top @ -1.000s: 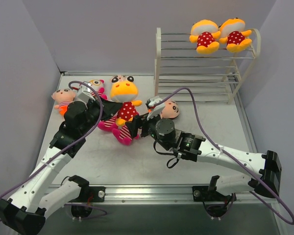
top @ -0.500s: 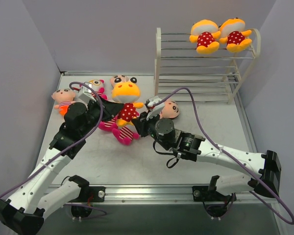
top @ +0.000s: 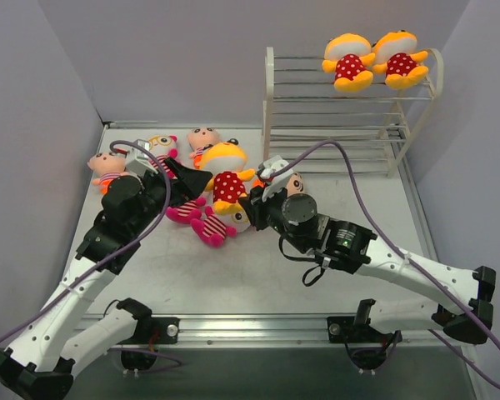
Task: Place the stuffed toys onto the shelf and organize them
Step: Pass the stuffed toy from the left arm to the right, then place the stuffed toy onto shelf
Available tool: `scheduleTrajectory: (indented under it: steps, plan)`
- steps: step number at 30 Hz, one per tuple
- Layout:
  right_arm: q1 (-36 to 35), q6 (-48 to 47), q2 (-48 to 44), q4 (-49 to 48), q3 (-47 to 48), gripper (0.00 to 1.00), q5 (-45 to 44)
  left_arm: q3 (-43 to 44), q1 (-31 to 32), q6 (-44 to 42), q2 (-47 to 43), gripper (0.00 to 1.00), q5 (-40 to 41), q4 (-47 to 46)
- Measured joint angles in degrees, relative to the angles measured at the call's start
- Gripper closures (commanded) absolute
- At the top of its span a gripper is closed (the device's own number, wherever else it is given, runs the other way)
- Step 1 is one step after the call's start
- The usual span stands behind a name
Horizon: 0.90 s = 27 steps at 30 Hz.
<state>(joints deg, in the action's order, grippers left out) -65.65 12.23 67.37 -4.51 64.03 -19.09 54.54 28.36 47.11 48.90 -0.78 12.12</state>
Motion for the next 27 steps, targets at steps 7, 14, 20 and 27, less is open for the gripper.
scheduleTrajectory:
  steps: [7, 14, 20, 27]
  plan:
    - [1.31, -4.57, -3.45, 8.85, 7.21, 1.00, -0.66, 2.91, -3.23, -3.17, -0.44, 0.06, 1.29, 5.01]
    - [3.45, -9.29, -4.59, 16.41, 15.15, 1.00, -3.54, 3.85, -15.91, -7.54, -2.86, 0.05, -1.84, 11.37]
    - [7.93, -14.47, -3.80, 20.65, 24.72, 1.00, -4.52, 3.76, -20.59, -14.53, -3.50, 0.04, -2.78, 18.32]
    - [15.74, -20.41, 0.07, 22.64, 34.56, 1.00, -4.48, -1.33, -20.46, -23.74, -5.92, 0.04, -1.75, 22.53]
